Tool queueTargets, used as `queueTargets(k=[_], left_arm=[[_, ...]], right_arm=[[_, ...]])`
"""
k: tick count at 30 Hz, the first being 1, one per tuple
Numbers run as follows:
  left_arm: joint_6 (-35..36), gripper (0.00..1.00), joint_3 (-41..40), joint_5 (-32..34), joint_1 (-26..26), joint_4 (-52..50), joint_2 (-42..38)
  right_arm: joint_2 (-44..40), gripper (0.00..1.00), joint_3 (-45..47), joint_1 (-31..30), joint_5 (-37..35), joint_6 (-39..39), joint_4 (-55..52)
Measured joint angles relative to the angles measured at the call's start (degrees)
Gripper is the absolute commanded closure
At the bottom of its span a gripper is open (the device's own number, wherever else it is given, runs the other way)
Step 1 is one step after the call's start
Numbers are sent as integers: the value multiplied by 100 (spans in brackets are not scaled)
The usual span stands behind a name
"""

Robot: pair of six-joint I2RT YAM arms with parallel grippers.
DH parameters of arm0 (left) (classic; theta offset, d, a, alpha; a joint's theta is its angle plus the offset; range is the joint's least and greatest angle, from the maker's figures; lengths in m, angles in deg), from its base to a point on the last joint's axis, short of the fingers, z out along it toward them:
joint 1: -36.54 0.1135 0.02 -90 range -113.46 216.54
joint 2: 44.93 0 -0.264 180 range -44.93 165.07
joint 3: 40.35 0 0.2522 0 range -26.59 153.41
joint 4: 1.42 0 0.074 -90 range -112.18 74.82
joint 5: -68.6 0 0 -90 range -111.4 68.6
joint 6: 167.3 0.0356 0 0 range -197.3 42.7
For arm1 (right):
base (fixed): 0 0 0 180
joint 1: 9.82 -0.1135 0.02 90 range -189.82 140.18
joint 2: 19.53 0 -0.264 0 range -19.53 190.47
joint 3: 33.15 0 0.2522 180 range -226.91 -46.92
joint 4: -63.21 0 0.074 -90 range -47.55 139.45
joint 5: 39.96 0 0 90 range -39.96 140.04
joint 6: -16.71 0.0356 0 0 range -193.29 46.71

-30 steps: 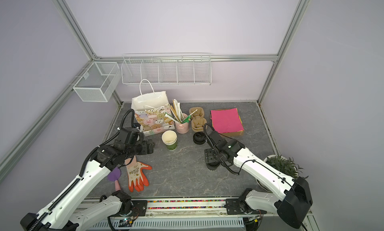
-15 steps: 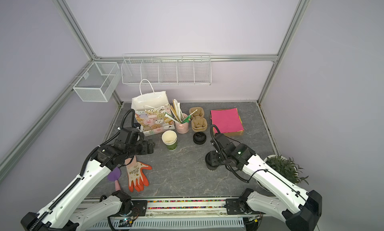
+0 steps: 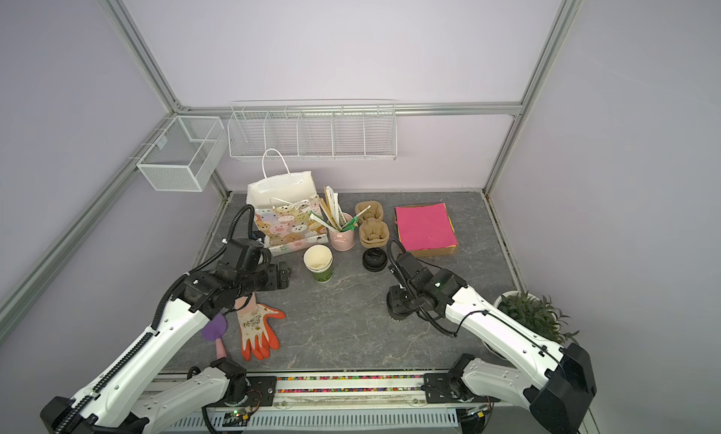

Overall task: Pack a coffee takeout order
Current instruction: Close the lid on the coffee cup.

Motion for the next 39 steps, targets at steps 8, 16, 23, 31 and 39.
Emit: queueTargets(k=[8, 16, 23, 31, 39], left_arm=[[0, 9, 0, -15, 0, 0, 66], [2, 9, 0, -20, 0, 0, 66], [17, 9, 0, -42, 0, 0, 72], [20, 9, 0, -59, 0, 0, 92], [20, 9, 0, -59, 0, 0, 101]], right_arm=[[55, 77, 52, 0, -44, 179, 138], [57, 77, 201, 0, -111, 315, 378], [-98, 74, 278, -4, -144, 426, 455], [157, 65, -129, -2, -166, 251, -7], [435, 50, -813, 120, -284, -72, -697]])
